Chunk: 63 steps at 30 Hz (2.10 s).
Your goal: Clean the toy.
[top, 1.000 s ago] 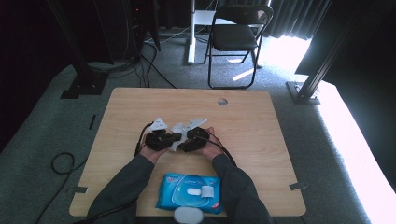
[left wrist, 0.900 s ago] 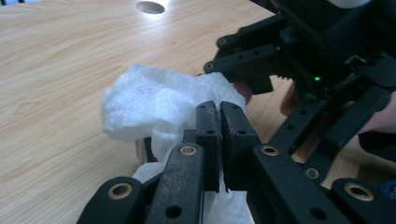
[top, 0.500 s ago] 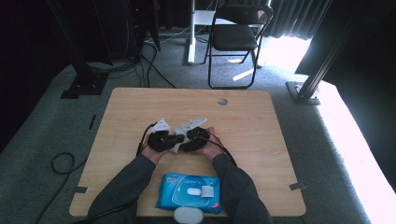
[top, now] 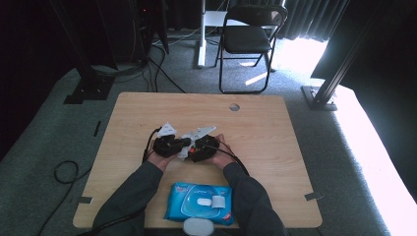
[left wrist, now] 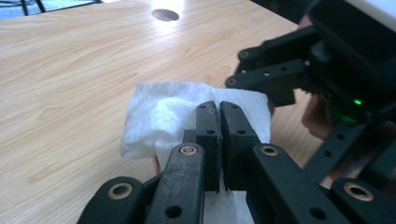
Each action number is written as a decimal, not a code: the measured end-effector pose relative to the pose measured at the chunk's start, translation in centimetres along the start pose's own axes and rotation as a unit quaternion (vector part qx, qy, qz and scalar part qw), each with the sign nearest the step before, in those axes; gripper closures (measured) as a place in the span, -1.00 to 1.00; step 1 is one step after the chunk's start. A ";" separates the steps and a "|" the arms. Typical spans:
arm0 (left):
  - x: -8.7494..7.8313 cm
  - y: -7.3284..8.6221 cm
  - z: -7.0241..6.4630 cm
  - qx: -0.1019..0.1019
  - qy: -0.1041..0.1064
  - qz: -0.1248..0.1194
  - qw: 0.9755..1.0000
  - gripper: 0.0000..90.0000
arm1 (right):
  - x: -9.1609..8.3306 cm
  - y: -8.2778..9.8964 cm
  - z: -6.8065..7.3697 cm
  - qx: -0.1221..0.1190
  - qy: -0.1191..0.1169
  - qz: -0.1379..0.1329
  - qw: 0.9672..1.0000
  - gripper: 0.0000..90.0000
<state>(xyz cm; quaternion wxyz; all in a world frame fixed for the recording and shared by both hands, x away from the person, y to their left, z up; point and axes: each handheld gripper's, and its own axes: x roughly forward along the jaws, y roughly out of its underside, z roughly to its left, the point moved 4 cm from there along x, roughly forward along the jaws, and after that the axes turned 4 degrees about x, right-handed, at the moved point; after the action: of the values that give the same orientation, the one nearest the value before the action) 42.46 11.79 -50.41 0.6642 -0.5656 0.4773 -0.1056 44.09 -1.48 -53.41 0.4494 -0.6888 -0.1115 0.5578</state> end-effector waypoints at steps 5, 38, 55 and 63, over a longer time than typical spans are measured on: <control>0.0 -0.1 0.2 -0.001 -0.012 0.000 1.000 0.93 | 0.0 0.0 0.2 -0.006 -0.007 0.003 1.000 -0.24; 0.2 -0.5 -2.6 0.050 0.033 0.013 0.998 0.93 | -0.2 -0.5 0.0 0.001 -0.002 -0.005 1.000 -0.24; -1.0 -0.5 0.3 0.015 -0.016 -0.004 1.000 0.93 | -0.8 -0.3 0.3 -0.008 -0.010 -0.012 1.000 -0.24; -1.5 -0.2 0.5 0.011 -0.021 -0.009 1.000 0.93 | -0.9 -0.2 0.0 0.004 -0.003 -0.015 1.000 -0.24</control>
<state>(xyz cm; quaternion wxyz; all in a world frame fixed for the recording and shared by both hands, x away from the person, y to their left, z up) 42.14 13.13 -49.49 0.6793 -0.5647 0.4569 -0.1045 43.86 -1.98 -52.63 0.4604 -0.6834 -0.1206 0.5536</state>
